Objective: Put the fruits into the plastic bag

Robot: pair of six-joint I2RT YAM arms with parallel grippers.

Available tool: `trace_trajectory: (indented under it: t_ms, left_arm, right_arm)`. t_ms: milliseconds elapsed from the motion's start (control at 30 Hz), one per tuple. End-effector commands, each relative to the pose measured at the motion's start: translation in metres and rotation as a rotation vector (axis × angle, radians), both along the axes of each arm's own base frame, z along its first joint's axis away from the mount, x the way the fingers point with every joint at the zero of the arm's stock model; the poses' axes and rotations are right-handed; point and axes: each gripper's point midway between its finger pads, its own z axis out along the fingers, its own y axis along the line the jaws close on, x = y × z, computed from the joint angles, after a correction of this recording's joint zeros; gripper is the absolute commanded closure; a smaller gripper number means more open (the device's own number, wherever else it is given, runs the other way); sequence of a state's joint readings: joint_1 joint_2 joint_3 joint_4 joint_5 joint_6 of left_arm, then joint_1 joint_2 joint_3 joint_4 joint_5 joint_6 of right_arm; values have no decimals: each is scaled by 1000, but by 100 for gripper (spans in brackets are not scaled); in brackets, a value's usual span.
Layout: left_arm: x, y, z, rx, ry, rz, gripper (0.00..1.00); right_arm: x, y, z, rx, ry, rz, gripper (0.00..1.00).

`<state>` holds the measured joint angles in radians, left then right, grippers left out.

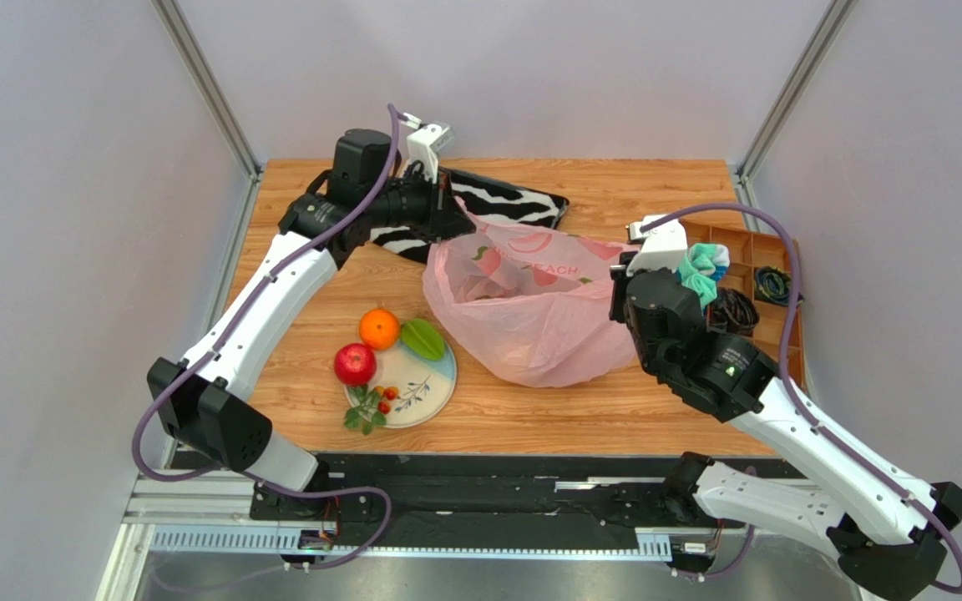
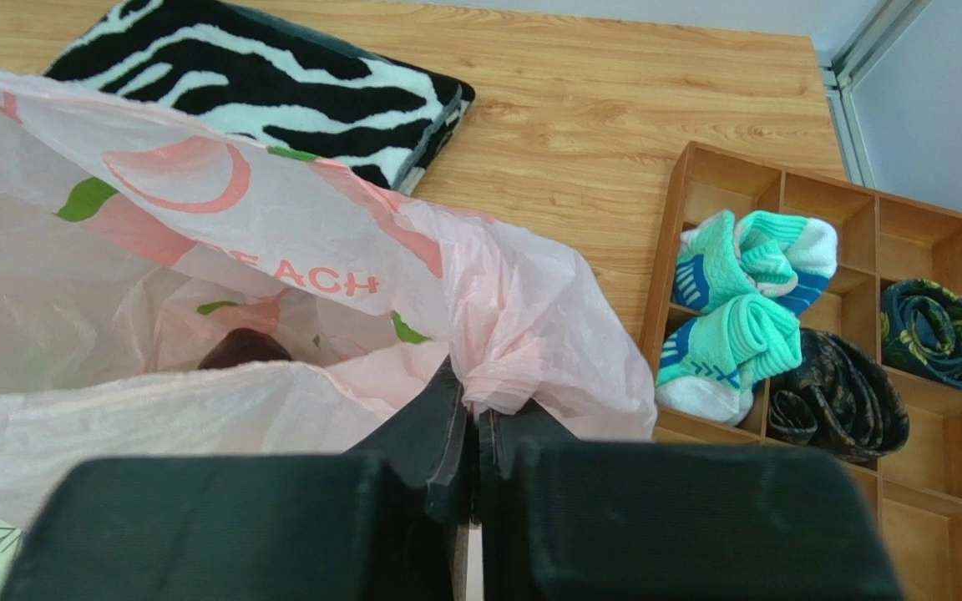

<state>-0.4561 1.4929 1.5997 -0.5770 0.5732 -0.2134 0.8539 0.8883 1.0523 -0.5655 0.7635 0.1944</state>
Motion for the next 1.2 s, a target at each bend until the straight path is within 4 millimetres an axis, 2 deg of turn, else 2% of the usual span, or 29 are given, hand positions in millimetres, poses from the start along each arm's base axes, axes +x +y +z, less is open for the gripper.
trace_trajectory:
  t_ms: [0,33,133,300,367,500,533,600,633,700,833,867,933,967,1000,1067,1100,1167]
  left_arm:
    - [5,-1,-13,24,-9,-4,100]
    - [6,-1,-17,30,3,-1,100]
    - [6,0,-23,36,24,8,100]
    - [3,0,-25,34,48,11,100]
    - [2,0,-23,29,49,12,100]
    - [-1,2,-20,24,44,13,100]
    - [-1,2,-20,24,42,14,100]
    - [-2,3,-19,26,39,16,100]
    - [-2,3,-19,26,39,16,100]
    - [-2,3,-18,25,36,19,100]
    - [-2,4,-17,28,34,21,100]
    - [-2,5,-18,32,35,23,100]
    - [-1,6,-18,38,29,30,100]
    - [-1,7,-19,40,29,31,100]
    - [-1,7,-19,39,30,32,100]
    - [-1,6,-19,40,32,30,100]
    - [-1,6,-19,40,32,30,100]
    - [-1,7,-18,39,28,30,100]
  right_arm:
    - [1,-3,-11,-2,29,-35,82]
    - [0,1,-14,-1,42,-12,62]
    - [-4,10,-13,27,50,45,39]
    - [-17,32,18,115,-52,215,31]
    - [-29,45,37,170,-106,324,27]
    - [-57,73,60,216,-186,565,25]
    - [-70,84,71,244,-223,669,24]
    - [-84,96,74,258,-240,775,22]
    - [-97,107,76,266,-237,871,21]
    - [-102,119,76,264,-212,926,20]
    - [-99,151,57,189,-163,942,20]
    - [-103,171,44,154,-128,981,20]
    - [-114,194,42,149,-117,1032,20]
    - [-113,213,25,122,-70,1046,20]
    - [-116,224,18,116,-49,1060,20]
    - [-124,250,13,137,-13,1093,21]
    - [-124,269,-10,108,45,1101,22]
    - [-127,290,-21,107,92,1106,23]
